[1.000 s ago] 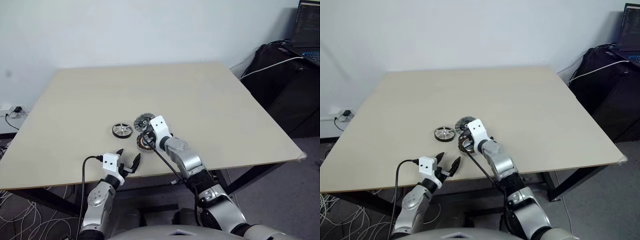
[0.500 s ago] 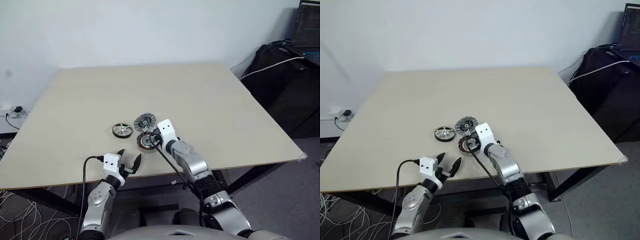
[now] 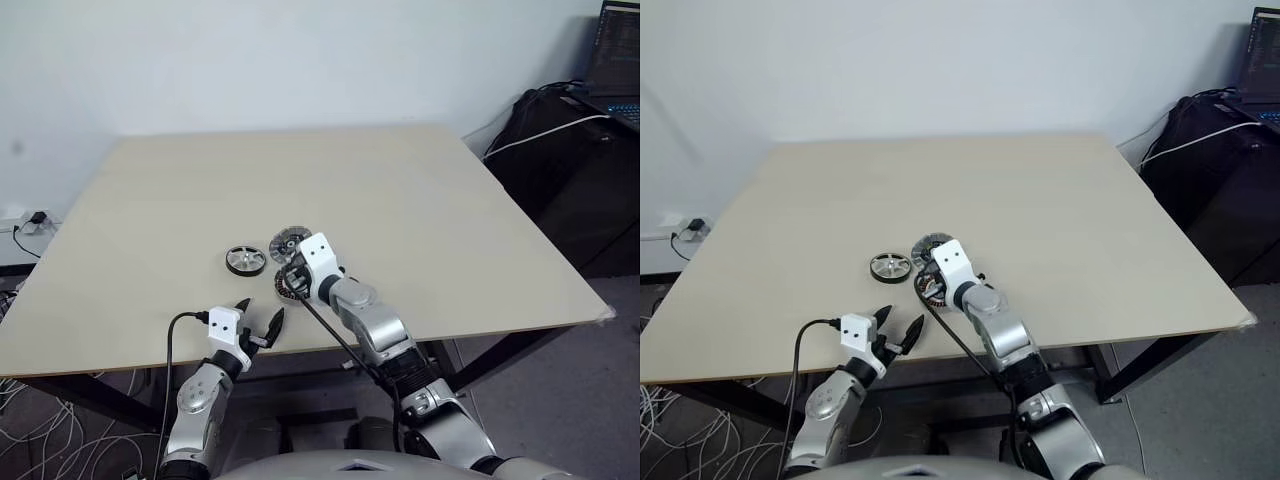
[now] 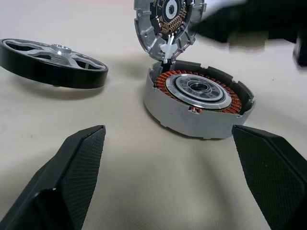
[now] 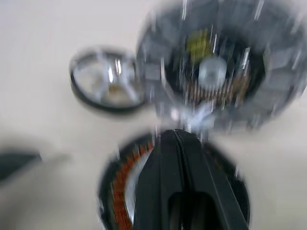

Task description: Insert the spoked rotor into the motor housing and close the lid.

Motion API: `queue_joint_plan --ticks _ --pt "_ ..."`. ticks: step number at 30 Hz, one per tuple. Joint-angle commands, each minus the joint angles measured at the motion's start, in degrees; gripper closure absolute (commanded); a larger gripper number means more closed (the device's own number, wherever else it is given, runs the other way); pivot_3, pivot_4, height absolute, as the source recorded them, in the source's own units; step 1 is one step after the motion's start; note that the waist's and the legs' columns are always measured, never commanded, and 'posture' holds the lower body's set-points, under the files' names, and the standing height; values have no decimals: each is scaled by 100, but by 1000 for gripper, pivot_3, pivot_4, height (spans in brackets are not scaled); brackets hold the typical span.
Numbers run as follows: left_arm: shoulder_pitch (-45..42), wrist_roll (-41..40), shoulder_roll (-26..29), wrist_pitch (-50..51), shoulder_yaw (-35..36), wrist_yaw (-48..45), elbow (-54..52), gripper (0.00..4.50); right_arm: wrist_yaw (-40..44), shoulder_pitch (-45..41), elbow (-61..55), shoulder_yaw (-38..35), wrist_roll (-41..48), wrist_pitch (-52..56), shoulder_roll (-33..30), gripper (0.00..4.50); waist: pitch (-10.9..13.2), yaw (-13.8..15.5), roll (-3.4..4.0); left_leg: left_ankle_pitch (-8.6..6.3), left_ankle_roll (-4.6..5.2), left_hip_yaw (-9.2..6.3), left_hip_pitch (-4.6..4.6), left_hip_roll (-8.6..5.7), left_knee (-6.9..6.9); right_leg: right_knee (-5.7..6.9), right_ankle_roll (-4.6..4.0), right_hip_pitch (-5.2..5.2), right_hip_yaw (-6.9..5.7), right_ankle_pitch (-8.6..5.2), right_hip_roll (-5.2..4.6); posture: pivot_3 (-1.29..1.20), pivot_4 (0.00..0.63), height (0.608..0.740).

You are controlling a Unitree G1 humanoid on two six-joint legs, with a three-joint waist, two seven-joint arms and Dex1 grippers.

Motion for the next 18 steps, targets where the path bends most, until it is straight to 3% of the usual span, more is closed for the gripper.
queue_joint_plan --ticks 1,7,12,18 --pt "-52 -50 -32 -70 13 27 -93 0 159 241 -7 188 -157 423 -288 4476 -2 0 4 0 0 0 0 -1 0 0 0 0 0 0 -1 0 0 740" --pt "-73 -100 3 -36 76 8 -72 0 291 654 -844 -104 88 729 -641 4476 -25 28 -13 -1 1 -6 9 -1 3 -1 2 12 -3 -2 -5 0 0 740" --pt "-43 -47 -7 -51 12 -56 -83 0 85 390 -1278 -661 517 632 -321 4476 -15 21 -16 -1 0 -6 6 1 4 1 4 8 -4 -1 -5 0 0 740" --pt "-16 69 8 -118 36 122 -126 0 113 367 -1666 -686 759 439 11 4476 -6 6 -10 -1 0 -7 -2 2 -5 -1 1 -5 -2 -3 0 0 0 740"
